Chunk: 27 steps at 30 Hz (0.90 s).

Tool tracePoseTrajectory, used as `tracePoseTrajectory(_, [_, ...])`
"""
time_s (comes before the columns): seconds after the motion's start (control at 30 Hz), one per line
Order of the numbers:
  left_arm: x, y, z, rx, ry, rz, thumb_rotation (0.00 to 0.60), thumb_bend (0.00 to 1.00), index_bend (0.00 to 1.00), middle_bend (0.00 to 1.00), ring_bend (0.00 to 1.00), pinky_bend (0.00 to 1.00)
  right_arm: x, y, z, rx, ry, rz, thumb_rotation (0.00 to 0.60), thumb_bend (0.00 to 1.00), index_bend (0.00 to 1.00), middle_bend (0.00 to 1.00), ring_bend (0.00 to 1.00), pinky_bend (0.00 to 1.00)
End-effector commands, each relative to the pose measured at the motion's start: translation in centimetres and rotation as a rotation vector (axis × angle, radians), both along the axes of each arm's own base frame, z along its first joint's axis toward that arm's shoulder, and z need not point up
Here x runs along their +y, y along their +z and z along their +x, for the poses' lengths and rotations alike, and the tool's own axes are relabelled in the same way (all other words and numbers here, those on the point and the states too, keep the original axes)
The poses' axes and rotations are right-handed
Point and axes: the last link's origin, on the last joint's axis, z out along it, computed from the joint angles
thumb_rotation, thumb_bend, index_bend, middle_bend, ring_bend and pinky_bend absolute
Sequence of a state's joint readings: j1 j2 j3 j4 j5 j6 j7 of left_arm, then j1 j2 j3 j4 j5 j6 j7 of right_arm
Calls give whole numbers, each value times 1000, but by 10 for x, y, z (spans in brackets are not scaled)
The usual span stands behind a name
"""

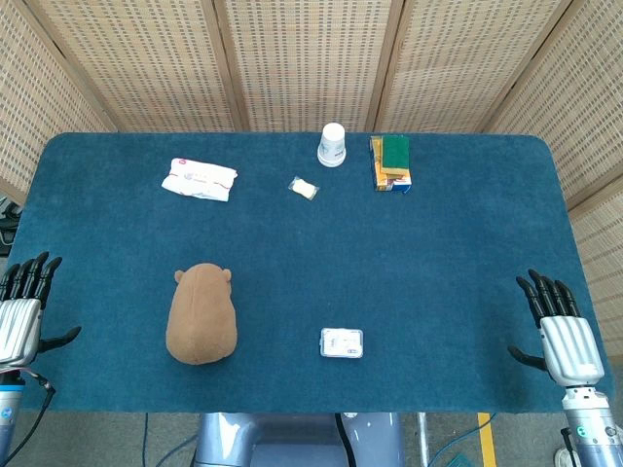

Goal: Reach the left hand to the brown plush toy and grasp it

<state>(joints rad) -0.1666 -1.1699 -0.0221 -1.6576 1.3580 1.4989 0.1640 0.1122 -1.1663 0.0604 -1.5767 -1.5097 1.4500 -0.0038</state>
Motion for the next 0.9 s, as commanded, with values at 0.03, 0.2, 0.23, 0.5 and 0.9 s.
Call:
tracePoseTrajectory(0.03, [0, 0, 1, -2, -1, 1, 600, 126, 0, 0, 0, 0, 1, 1, 0, -1, -1, -1, 600, 139, 0, 0, 0, 0])
tracePoseTrajectory(0.2, [0, 0, 0, 1, 0, 0, 600, 126, 0, 0, 0, 0, 0, 2, -1, -4, -3, -3, 600, 140, 0, 0, 0, 0])
tracePoseTrajectory(0.23, [0, -1, 0, -1, 2, -1, 600, 126, 0, 0, 0, 0, 0, 2, -2, -4, -3, -2, 600, 140, 0, 0, 0, 0])
tracePoseTrajectory(0.5, [0, -1, 1, -16, 0, -10, 600, 127, 0, 0, 0, 0, 1, 4, -1, -6, 1, -10, 600, 140, 0, 0, 0, 0])
tracePoseTrajectory(0.9, [0, -2, 2, -19, 0, -16, 600, 127, 0, 0, 0, 0, 1, 4, -1, -3, -2, -7, 600, 139, 0, 0, 0, 0])
